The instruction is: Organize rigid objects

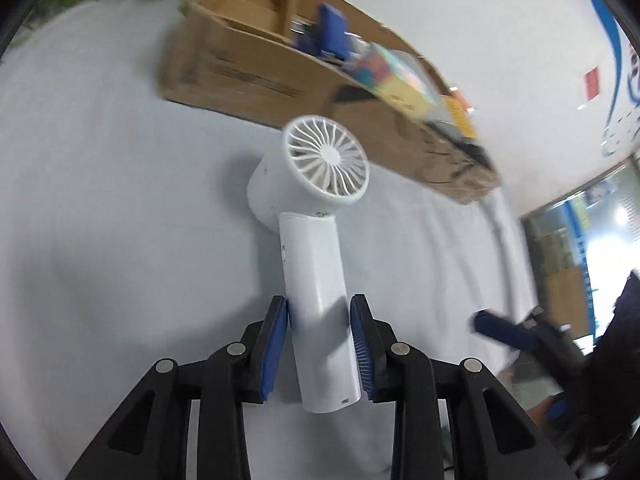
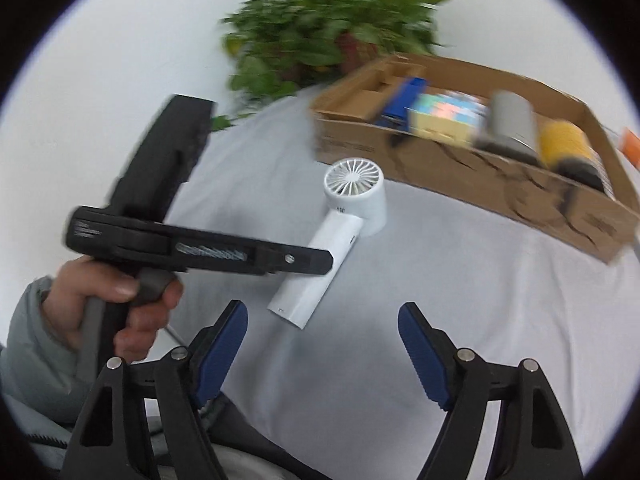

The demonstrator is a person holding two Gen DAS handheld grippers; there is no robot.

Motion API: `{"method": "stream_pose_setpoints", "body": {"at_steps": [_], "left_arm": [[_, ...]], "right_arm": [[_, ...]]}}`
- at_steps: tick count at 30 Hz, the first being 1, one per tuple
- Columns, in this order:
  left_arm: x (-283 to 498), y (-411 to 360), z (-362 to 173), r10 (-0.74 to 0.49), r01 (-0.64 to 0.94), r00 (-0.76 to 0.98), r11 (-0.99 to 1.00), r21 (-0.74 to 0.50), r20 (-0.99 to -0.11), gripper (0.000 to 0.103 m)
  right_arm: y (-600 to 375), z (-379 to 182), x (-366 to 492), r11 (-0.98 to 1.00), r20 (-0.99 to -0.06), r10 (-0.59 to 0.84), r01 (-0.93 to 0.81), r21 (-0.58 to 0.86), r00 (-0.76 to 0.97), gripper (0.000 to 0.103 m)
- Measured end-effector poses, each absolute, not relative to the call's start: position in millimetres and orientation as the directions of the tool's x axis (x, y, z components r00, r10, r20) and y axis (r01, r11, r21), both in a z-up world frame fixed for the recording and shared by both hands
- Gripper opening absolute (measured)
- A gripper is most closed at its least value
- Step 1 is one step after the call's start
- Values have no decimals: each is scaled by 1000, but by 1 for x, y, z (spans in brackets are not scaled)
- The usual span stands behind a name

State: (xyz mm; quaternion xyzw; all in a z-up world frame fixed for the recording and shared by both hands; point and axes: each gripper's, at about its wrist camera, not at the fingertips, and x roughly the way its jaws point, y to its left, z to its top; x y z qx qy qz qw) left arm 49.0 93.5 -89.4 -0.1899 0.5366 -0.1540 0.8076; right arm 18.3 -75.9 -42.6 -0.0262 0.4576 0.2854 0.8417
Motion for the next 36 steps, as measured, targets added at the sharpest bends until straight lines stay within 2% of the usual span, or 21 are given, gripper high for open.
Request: {"method": "stream_pose_setpoints", "body": {"at_steps": [2, 4, 6, 8, 9, 11, 12, 13, 14, 16, 17, 19, 20, 22, 25, 27, 28, 29, 30, 32, 36], "left_arm": [[52, 71, -90, -541, 49, 366, 824, -565, -757, 51], [49, 49, -88, -640, 67, 334, 748, -660, -692, 58], [44, 34, -77, -663, 124, 348, 734, -668, -663, 63], [39, 31, -69, -629, 144, 375, 765, -627, -681, 63], [36, 35, -66, -607, 141, 390, 783, -606, -693, 63], [33, 45, -67, -592, 121, 394, 792, -599, -703, 63], [32, 52, -68, -582, 100, 398, 796, -597, -709, 63], [30, 59, -69, -569, 79, 403, 802, -592, -717, 63], [27, 66, -70, -556, 62, 410, 808, -586, -723, 63], [28, 82, -70, -543, 45, 422, 813, -581, -726, 63], [35, 85, -71, -543, 44, 425, 811, -583, -724, 63], [38, 88, -68, -553, 49, 427, 804, -592, -715, 63], [41, 87, -69, -565, 55, 422, 796, -602, -709, 63], [55, 76, -72, -605, 71, 389, 772, -632, -695, 63], [77, 48, -81, -656, 108, 317, 742, -662, -685, 61], [88, 29, -90, -669, 124, 271, 737, -664, -692, 55], [97, 17, -96, -686, 138, 241, 725, -675, -687, 47], [100, 9, -99, -696, 153, 220, 716, -681, -683, 33], [101, 4, -98, -690, 164, 219, 723, -671, -690, 30], [106, -2, -102, -683, 171, 200, 730, -662, -702, 30], [103, -1, -97, -635, 184, 227, 772, -608, -738, 30]], "right_arm": [[-92, -52, 11, 874, -813, 386, -456, 171, 436, 78], [-95, -59, 9, 893, -826, 337, -432, 127, 453, 78], [-90, -62, 15, 904, -813, 304, -420, 81, 497, 78], [-78, -67, 22, 900, -794, 276, -436, 16, 541, 74], [-72, -70, 25, 896, -792, 268, -443, -3, 548, 71], [-59, -84, 35, 887, -811, 244, -460, -35, 532, 45], [-56, -88, 34, 887, -814, 216, -457, -68, 539, 36], [-53, -93, 36, 884, -812, 210, -461, -80, 545, 32], [-56, -94, 37, 889, -805, 230, -454, -54, 547, 32], [-74, -97, 48, 904, -801, 330, -413, 115, 499, 32], [-95, -102, 59, 884, -780, 447, -350, 310, 438, 32], [-138, -126, 77, 713, -644, 687, -138, 688, 335, 32], [-155, -138, 81, 662, -614, 716, -48, 748, 332, 34], [-160, -128, 77, 762, -678, 619, -97, 640, 397, 40], [-146, -110, 71, 859, -737, 509, -204, 470, 445, 42], [-128, -112, 71, 909, -791, 413, -262, 325, 451, 42], [-122, -117, 73, 919, -811, 384, -264, 291, 442, 38], [-117, -119, 74, 920, -818, 378, -271, 282, 433, 30], [-110, -119, 72, 933, -825, 339, -275, 233, 451, 30], [-97, -117, 71, 946, -828, 279, -287, 151, 486, 29], [-78, -100, 74, 940, -791, 282, -321, 115, 543, 29]]}}
